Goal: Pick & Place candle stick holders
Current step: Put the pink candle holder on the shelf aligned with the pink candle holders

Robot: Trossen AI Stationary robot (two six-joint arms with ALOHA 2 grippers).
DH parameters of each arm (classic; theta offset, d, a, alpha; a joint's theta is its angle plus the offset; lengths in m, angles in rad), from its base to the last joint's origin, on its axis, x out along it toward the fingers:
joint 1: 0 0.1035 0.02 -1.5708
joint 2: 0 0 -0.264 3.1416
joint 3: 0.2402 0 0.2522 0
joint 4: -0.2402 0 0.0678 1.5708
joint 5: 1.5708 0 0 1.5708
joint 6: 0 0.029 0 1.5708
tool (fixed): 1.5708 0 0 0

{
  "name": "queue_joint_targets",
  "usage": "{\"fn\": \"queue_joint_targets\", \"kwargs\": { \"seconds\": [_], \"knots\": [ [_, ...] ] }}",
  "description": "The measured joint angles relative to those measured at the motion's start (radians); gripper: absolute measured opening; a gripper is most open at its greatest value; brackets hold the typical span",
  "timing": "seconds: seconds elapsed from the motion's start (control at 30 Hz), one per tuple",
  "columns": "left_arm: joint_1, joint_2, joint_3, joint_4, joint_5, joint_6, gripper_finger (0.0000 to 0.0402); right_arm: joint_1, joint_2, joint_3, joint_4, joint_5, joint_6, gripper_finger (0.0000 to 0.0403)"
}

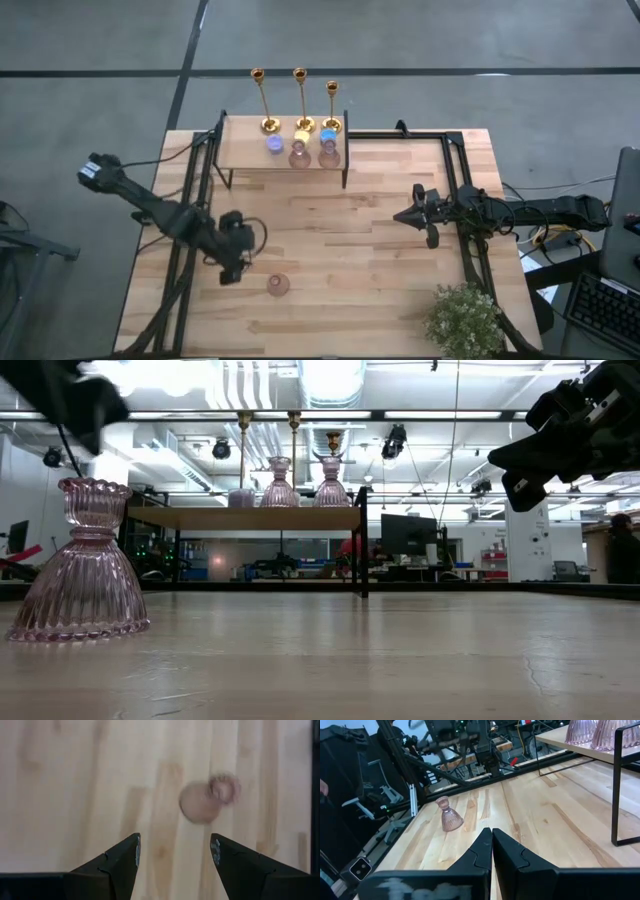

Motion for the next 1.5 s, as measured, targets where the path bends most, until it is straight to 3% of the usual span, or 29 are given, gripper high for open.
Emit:
{"fn": "queue_joint_targets", "kwargs": {
  "seconds": [0.1,0.27,0.37,0.5,0.73,1.5],
  "knots": [
    [-0.066,0.019,-0.066,0.065,0.009,-0.083,0.0243,0.000,0.000,0.000,0.000,0.000,0.000,0.0008],
    [-0.158,0.050,-0.195,0.319,0.014,-0.181,0.0243,0.000,0.000,0.000,0.000,0.000,0.000,0.0008],
    [-0.191,0.087,-0.261,0.444,-0.037,-0.208,0.0243,0.000,0.000,0.000,0.000,0.000,0.000,0.0008],
    [-0.200,0.156,-0.329,0.595,-0.122,-0.211,0.0243,0.000,0.000,0.000,0.000,0.000,0.000,0.0008],
    [-0.201,0.292,-0.354,0.777,-0.140,-0.211,0.0243,0.000,0.000,0.000,0.000,0.000,0.000,0.0008],
    [-0.193,0.402,-0.335,0.879,-0.428,-0.344,0.0226,0.000,0.000,0.000,0.000,0.000,0.000,0.0008]
  ]
}}
